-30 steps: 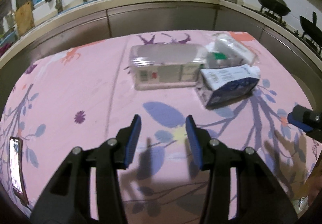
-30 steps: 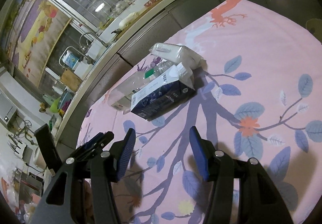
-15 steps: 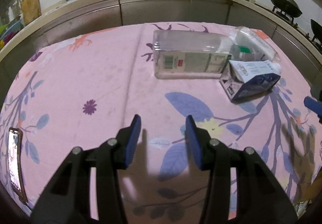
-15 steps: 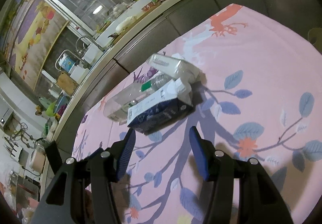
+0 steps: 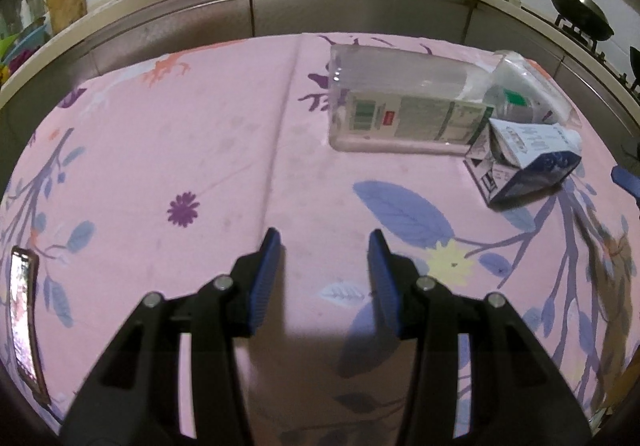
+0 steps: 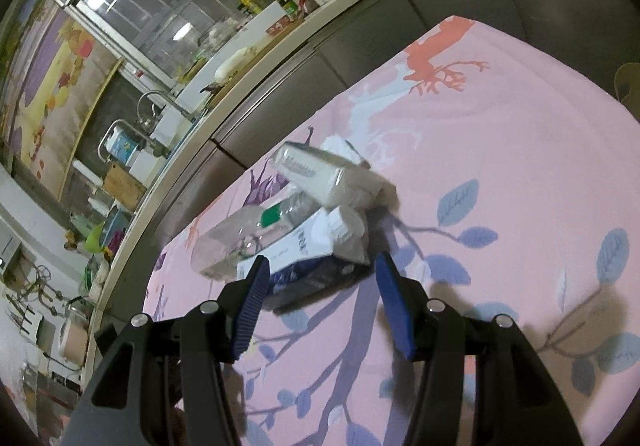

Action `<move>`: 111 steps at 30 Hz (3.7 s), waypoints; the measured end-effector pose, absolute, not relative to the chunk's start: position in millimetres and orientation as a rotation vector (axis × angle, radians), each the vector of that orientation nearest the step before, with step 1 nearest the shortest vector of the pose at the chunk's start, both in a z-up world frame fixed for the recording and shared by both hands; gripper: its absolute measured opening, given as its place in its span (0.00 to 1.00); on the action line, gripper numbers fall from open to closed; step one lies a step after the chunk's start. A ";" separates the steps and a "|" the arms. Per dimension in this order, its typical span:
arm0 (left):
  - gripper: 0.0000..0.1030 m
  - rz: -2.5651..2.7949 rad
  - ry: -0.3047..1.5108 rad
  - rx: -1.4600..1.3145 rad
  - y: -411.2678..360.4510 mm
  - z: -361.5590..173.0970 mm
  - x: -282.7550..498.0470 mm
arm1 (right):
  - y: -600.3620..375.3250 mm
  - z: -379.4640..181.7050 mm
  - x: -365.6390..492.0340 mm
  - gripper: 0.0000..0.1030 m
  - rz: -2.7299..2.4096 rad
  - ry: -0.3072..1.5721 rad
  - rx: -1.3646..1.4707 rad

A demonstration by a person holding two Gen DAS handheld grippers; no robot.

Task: Collect trash
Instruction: 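Move both tools back over the table toward the plastic box and carton, then grasp the blue-white milk carton with the left tool while the right tool grasps the clear plastic box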

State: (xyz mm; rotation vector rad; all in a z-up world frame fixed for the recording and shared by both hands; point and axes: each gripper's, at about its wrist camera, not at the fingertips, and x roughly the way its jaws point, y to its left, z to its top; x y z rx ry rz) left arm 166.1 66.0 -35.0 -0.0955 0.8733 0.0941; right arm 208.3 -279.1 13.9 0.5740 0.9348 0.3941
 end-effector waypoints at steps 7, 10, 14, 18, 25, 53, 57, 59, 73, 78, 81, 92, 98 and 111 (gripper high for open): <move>0.43 0.109 0.880 -0.106 73.9 -37.7 171.9 | -282.4 4.8 229.6 0.52 0.382 0.953 0.607; 0.43 0.114 0.886 -0.109 76.0 -39.7 173.6 | -281.4 -1.2 237.4 0.52 0.381 0.971 0.610; 0.43 0.115 0.888 -0.108 76.8 -41.1 174.0 | -278.9 -7.2 245.1 0.52 0.387 0.991 0.614; 0.43 0.115 0.888 -0.109 76.6 -41.1 174.0 | -277.5 -12.9 251.5 0.48 0.393 1.005 0.618; 0.43 0.115 0.889 -0.110 76.9 -40.9 173.7 | -265.2 -18.8 246.9 0.31 0.466 1.048 0.596; 0.43 -0.020 0.884 -0.227 62.8 -17.6 154.2 | -260.4 -8.6 235.2 0.31 0.544 1.049 0.597; 0.43 -0.053 0.893 -0.240 55.1 -16.0 152.0 | -253.9 -21.9 245.4 0.31 0.549 1.087 0.631; 0.43 -0.053 0.892 -0.240 55.3 -15.0 152.2 | -246.1 -24.7 242.3 0.31 0.584 1.115 0.637; 0.59 0.012 0.864 -0.323 86.6 -1.6 136.9 | -198.5 -19.9 177.8 0.31 0.903 1.201 0.519; 0.70 -0.023 0.862 -0.261 59.6 5.8 137.5 | -224.6 -24.0 173.2 0.31 0.828 1.181 0.558; 0.75 -0.042 0.846 -0.195 37.0 12.0 137.4 | -242.5 -28.6 173.2 0.31 0.773 1.168 0.589; 0.81 -0.038 0.880 0.031 -19.3 -8.3 145.7 | -268.3 -26.7 167.2 0.57 0.583 1.067 0.485; 0.76 -0.005 0.883 0.060 -19.9 -23.4 148.9 | -258.5 -24.5 169.1 0.57 0.599 1.071 0.437; 0.49 0.042 0.869 -0.102 48.2 -29.9 146.3 | -157.9 32.7 194.7 0.57 0.678 0.853 -0.258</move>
